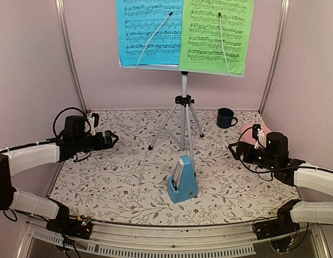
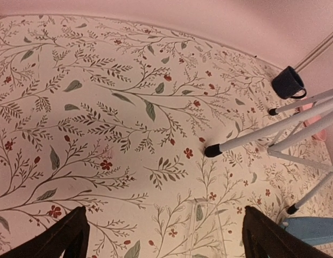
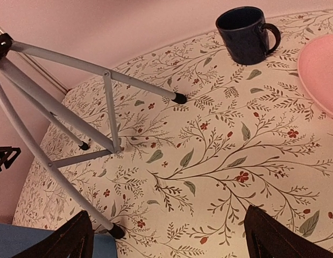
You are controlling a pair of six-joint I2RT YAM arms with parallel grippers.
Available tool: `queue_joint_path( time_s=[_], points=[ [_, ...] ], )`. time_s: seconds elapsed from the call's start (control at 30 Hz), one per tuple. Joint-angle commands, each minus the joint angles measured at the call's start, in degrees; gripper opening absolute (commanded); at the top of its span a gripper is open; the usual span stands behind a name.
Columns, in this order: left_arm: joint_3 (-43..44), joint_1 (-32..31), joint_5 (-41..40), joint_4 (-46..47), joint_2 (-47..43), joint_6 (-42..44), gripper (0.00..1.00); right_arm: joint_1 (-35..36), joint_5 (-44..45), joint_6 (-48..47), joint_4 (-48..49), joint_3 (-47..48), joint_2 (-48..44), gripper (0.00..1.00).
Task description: Set up the instrument practice props
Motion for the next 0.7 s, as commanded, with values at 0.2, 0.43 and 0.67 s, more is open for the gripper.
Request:
queue_joint_path(
  time_s=[0.2,0.43,0.67],
  points=[
    [-6.1,0.6,0.0,2.0,3.3,-4.9,0.99,-0.5,5.2,5.6,4.6,-1.7,8.7,0.99],
    [-7.7,0.4,1.1,4.6,5.0,-5.4,0.99,-0.6,4.0,5.7,7.6,-2.7,11.7,0.99],
    [-7.6,0.0,0.9,4.6,4.7,-5.7,0.99,-0.6,3.6,5.4,8.2,-2.7,10.9,0.99]
  ],
)
